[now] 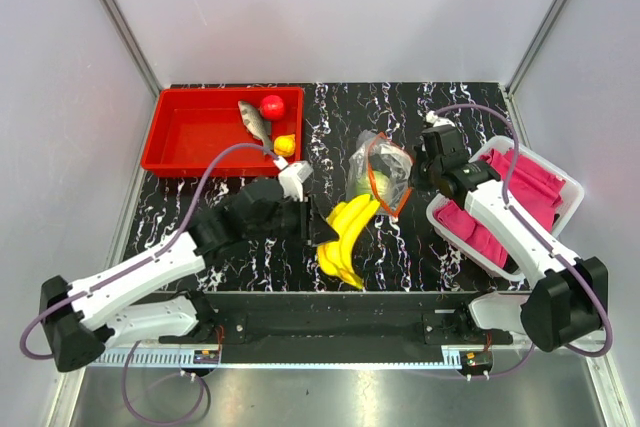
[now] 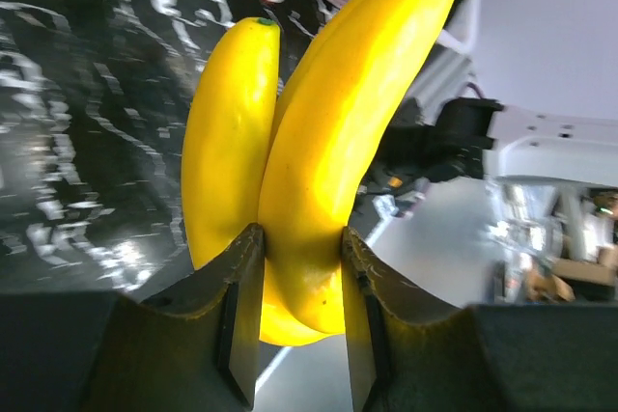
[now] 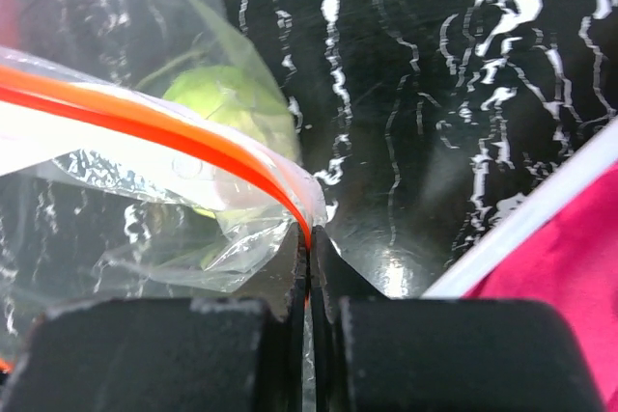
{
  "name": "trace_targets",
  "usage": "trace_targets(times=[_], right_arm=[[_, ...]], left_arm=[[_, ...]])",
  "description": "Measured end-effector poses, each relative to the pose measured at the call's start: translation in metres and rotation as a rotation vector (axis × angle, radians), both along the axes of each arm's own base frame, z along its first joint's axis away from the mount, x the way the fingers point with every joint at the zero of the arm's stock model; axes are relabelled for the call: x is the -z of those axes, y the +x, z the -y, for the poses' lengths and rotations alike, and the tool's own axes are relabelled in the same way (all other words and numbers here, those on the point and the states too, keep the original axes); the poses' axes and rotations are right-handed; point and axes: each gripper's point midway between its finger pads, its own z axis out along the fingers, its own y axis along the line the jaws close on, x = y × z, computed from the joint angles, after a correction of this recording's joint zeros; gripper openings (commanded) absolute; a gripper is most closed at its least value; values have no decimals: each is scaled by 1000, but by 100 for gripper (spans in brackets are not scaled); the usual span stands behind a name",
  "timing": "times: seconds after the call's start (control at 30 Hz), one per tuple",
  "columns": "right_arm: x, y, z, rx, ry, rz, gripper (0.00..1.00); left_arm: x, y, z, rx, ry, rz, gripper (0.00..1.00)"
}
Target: Open the zip-top bag and remove the fake food
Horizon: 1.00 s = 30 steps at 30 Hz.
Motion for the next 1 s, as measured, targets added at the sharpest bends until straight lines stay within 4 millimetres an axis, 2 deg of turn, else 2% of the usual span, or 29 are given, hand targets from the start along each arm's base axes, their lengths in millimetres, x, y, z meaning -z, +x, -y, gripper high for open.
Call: trace_targets(times=[0.2, 0.4, 0.5, 0.63, 0.7, 0.73, 0.83, 1.0], right_arm=[[1, 4, 11, 32, -2, -2, 0], [1, 3, 7, 16, 19, -9, 0], [0, 1, 1, -7, 43, -15, 0], [-3, -2, -6, -37, 77, -20, 0], [-4, -3, -9, -50, 90, -21, 0], [-5, -4, -10, -55, 95, -20, 0], [-8, -5, -14, -70, 113, -16, 0], [-14, -7, -21, -97, 151, -4, 0]], left_arm=[[-11, 17, -34, -126, 62, 152, 0], [-34, 43, -70, -317, 78, 295, 0], [-41, 69, -90, -446, 104, 317, 0], [-45, 117, -118, -627, 130, 301, 0], [-42, 144, -132, -713, 150, 275, 0], [-39, 151, -133, -726, 157, 263, 0], [-28, 186, -157, -840, 191, 216, 0], [7, 228, -193, -985, 203, 94, 0]])
